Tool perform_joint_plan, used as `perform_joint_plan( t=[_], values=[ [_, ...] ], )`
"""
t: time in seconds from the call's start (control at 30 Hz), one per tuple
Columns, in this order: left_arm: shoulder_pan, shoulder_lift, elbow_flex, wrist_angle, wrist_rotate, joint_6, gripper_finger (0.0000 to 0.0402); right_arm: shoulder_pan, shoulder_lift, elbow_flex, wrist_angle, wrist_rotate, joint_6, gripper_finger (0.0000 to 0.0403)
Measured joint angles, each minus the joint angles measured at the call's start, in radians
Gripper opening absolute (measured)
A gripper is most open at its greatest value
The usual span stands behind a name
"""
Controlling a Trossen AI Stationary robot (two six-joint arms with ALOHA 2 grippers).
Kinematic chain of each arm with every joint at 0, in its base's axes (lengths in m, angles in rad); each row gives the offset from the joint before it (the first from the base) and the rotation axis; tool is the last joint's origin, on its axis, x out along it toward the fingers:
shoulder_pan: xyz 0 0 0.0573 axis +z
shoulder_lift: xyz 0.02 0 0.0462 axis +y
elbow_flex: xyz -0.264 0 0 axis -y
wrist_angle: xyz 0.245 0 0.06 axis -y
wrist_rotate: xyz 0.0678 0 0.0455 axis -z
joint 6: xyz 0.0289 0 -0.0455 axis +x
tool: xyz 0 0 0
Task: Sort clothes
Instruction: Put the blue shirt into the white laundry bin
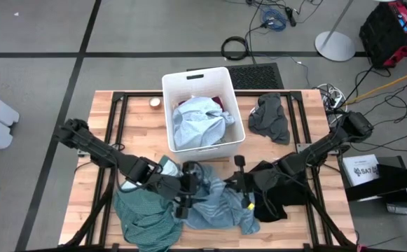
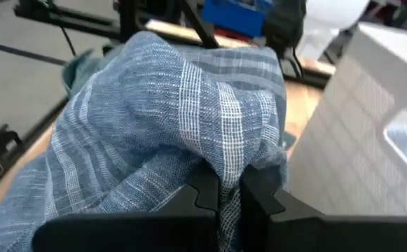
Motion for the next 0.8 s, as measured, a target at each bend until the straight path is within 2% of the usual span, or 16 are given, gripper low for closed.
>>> perform_joint_plan(
  t=[0.2, 0.53, 0.7, 0.8],
  values=[
    [0.042, 0.085, 0.0, 0.044, 0.084, 0.022, 0.0217, 0.036, 0.0, 0.0, 0.098, -0.001, -0.065, 0.0014],
    [0.079, 0.158, 0.0, 0.121, 0.085, 0.125, 0.0217, 0.049, 0.0, 0.0, 0.128, -0.011, -0.077, 0.0015],
    [0.092, 0.158, 0.0, 0.124, 0.087, 0.104, 0.0217, 0.049, 0.0, 0.0, 0.176, -0.017, -0.114, 0.0015],
    [0.111, 0.166, 0.0, 0.132, 0.131, 0.058, 0.0217, 0.049, 0.0, 0.0, 0.229, 0.006, -0.162, 0.0015]
  ],
)
